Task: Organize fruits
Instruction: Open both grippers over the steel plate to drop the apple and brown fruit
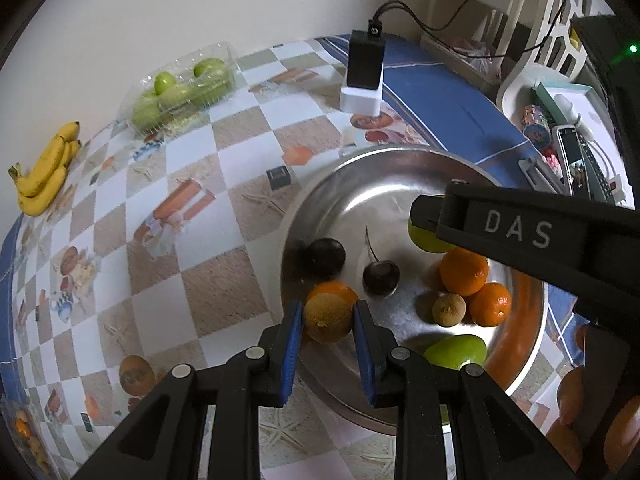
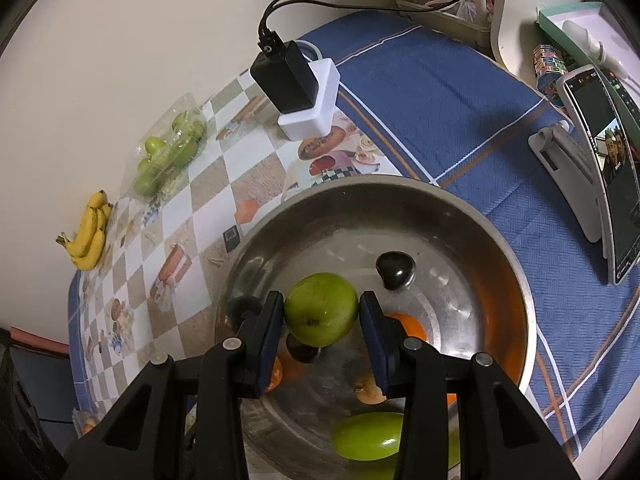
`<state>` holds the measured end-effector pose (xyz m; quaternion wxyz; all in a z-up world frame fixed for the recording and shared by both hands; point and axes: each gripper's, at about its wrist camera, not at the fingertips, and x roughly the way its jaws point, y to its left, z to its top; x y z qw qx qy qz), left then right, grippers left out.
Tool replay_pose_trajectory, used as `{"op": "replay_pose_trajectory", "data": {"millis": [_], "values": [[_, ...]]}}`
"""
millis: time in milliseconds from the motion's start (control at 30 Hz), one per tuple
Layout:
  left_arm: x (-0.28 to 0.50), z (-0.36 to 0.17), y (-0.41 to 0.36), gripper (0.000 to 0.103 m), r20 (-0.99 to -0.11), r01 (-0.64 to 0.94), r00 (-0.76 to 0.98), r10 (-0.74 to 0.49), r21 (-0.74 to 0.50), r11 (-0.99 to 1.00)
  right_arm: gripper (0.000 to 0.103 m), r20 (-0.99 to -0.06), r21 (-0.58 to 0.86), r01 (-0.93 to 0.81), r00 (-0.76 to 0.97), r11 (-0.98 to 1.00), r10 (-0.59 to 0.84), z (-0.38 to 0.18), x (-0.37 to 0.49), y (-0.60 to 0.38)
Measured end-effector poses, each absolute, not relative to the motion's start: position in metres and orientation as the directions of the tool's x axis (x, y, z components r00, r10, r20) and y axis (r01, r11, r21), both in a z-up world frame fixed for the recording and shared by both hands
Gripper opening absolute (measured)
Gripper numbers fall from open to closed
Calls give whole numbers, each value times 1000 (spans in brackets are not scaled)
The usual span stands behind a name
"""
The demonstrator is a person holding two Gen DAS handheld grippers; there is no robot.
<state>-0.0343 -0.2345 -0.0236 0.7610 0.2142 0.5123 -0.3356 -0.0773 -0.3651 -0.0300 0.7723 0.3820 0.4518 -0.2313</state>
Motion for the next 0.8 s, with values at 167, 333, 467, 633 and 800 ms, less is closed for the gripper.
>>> {"op": "replay_pose_trajectory", "data": {"millis": [167, 333, 467, 633, 800], "values": [[-37, -29, -236, 27, -933, 732, 204, -296, -55, 679, 41, -884, 366, 707, 468, 606, -12, -34, -77, -364], [-39, -38, -240, 27, -945, 732, 162, -285, -79, 677, 41, -889, 362, 707, 459, 607, -4, -38, -75, -363], [-41, -41, -242, 27, -948, 732, 162, -273, -70, 678, 41, -893, 361, 709, 451, 606, 4, -42, -74, -363], [-38, -46, -240, 27, -953, 717, 146, -266, -83, 692, 41, -895, 358, 709, 445, 608, 7, -46, -73, -362], [-37, -47, -239, 28, -952, 709, 137, -272, -98, 698, 41, -898, 350, 707, 441, 614, 4, -46, -72, -361]]}}
